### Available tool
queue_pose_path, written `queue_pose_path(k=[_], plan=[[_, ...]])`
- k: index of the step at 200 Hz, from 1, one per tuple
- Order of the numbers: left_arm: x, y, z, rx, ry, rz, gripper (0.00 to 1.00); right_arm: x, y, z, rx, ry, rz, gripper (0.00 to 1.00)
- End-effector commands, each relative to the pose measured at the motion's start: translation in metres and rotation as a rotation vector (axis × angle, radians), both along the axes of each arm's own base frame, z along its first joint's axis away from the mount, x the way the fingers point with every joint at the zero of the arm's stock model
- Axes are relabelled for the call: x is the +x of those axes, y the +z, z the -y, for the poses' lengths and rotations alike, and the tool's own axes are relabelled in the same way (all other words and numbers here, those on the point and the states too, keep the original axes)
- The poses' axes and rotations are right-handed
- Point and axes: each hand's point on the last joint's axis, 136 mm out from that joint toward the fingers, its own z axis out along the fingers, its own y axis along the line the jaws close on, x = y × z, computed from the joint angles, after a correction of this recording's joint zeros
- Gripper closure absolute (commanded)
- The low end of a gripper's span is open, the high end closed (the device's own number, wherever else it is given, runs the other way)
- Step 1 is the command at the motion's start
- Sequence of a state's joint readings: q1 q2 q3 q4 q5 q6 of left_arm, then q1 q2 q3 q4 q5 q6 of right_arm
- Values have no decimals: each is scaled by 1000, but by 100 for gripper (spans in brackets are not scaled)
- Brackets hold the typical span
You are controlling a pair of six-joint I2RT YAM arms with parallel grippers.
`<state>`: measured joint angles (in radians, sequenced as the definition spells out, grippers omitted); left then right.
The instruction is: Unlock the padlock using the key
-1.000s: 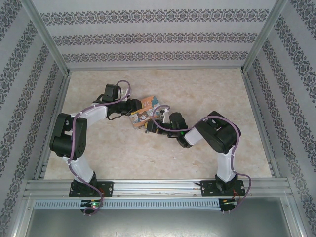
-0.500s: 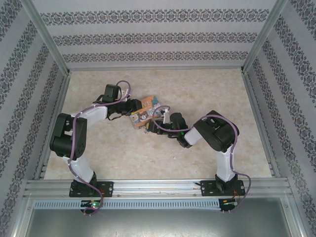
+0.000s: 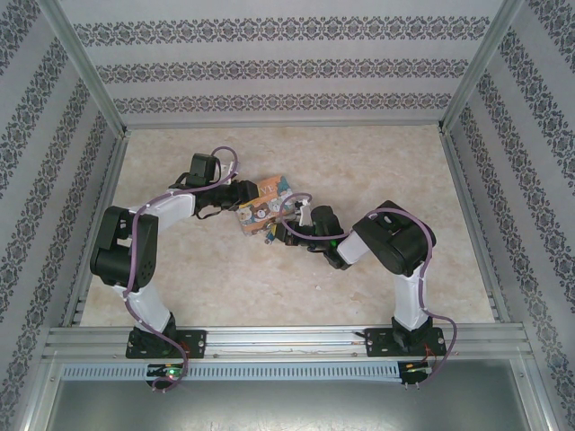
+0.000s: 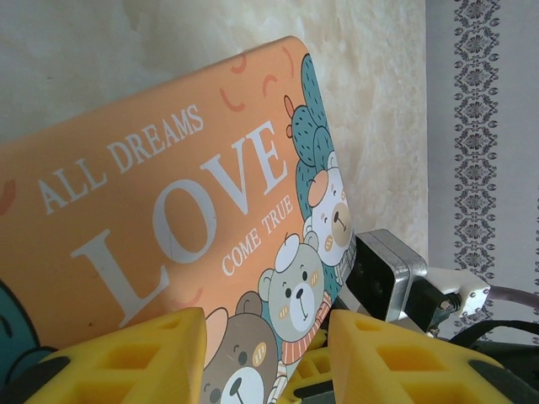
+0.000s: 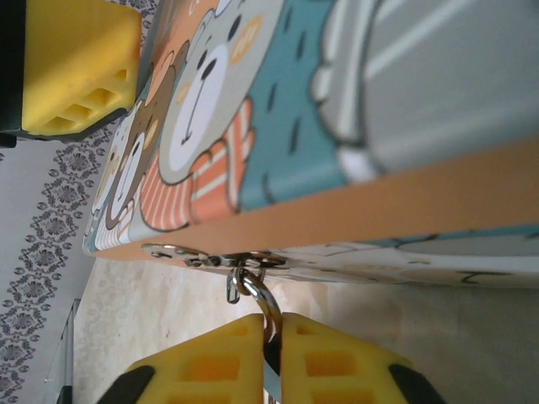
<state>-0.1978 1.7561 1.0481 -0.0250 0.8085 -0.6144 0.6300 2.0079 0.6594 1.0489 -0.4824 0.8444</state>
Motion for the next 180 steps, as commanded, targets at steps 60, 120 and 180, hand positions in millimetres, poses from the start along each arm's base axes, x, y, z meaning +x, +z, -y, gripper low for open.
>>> queue_pose_path(k=[60, 120, 180], plan=[[-36, -28, 2, 27, 1, -113, 58, 6, 18, 4, 95, -103, 28, 100], [-48, -27, 6, -1, 19, -116, 58, 13, 27, 11, 192, -244, -21, 100], [-50, -31, 7, 1, 17, -122, 57, 22, 27, 16, 240, -312, -59, 100]])
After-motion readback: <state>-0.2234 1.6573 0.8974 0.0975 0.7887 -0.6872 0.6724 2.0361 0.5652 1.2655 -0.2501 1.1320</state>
